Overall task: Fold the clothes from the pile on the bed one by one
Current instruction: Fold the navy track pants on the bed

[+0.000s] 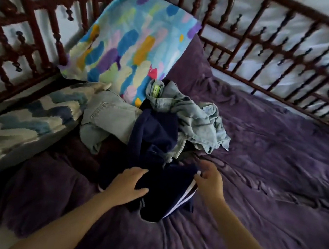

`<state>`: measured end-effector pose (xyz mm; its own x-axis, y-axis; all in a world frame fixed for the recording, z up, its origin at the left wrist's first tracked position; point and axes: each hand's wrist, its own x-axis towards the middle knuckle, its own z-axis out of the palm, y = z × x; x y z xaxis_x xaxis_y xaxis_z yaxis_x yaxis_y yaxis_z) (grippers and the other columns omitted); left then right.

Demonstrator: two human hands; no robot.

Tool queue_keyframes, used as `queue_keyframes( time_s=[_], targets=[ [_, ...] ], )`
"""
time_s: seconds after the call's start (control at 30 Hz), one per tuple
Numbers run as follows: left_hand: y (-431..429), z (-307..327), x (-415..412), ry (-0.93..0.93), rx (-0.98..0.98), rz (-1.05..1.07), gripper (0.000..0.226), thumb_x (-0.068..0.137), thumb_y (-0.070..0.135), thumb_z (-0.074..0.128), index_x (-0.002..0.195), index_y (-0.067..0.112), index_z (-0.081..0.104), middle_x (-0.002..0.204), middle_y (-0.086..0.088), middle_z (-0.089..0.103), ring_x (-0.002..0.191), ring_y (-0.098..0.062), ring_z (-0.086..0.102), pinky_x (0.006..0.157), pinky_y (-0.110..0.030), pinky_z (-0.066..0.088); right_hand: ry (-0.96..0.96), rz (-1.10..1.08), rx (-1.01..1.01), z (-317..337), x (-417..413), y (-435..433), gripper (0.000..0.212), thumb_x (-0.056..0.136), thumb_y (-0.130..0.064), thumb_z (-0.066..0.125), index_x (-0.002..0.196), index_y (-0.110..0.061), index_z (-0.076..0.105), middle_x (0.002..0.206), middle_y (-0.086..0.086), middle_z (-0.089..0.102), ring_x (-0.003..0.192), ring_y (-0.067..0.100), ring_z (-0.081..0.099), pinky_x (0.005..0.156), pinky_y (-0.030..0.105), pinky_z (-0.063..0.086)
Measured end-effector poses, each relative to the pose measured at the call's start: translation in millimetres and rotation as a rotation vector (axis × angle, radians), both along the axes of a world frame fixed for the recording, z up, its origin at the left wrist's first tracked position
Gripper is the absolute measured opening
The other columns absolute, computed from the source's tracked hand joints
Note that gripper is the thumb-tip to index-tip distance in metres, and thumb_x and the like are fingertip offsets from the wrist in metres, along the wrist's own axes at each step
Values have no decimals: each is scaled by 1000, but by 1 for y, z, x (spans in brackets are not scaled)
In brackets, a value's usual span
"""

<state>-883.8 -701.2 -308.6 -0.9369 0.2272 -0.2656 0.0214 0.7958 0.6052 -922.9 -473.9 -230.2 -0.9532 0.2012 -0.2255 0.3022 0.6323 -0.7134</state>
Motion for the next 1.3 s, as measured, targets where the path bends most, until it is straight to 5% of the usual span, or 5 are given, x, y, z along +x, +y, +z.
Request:
queue_keyframes(
  time_s=[0.37, 0.6, 0.9, 1.13, 1.3],
  targets=[
    [85, -11, -4, 180, 19, -144, 54, 88, 36, 59, 137, 18, 44, 131, 3, 51, 120, -14, 47, 101, -25, 35, 265, -397, -398, 71, 14, 60, 29, 82, 10, 57, 91, -18, 56, 66, 5, 60, 49, 8, 61, 44, 16, 49],
    [138, 19, 13, 600, 37, -91, 42, 40, 3, 91, 75, 10, 69, 73, 0, 66, 62, -20, 65, 52, -29, 52, 410, -455, -463, 114, 38, 148, 27, 84, 7, 58, 89, -19, 55, 58, 0, 57, 39, -1, 53, 40, 15, 45],
    [285, 32, 74, 422, 18, -69, 39, 83, 17, 67, 121, 11, 59, 118, -4, 58, 108, -23, 55, 88, -31, 44, 728, -680, -401, 144, 85, 345, 33, 79, 4, 54, 76, -28, 52, 47, -13, 52, 39, -1, 43, 44, 17, 39],
    [315, 2, 89, 160, -181, -137, 47, 92, 31, 52, 137, 24, 40, 135, 4, 41, 124, -14, 40, 100, -26, 36, 18, -540, -61, -3, 132, 437, 37, 85, -1, 58, 122, 7, 55, 99, 15, 57, 88, 20, 51, 73, 31, 38],
    [304, -15, 90, 66, -272, -178, 45, 92, 31, 53, 135, 24, 42, 134, 3, 43, 123, -16, 41, 97, -27, 38, -257, -405, -19, -85, 184, 404, 4, 82, -1, 58, 84, -4, 56, 86, 13, 58, 81, 20, 50, 66, 26, 31]
  ],
)
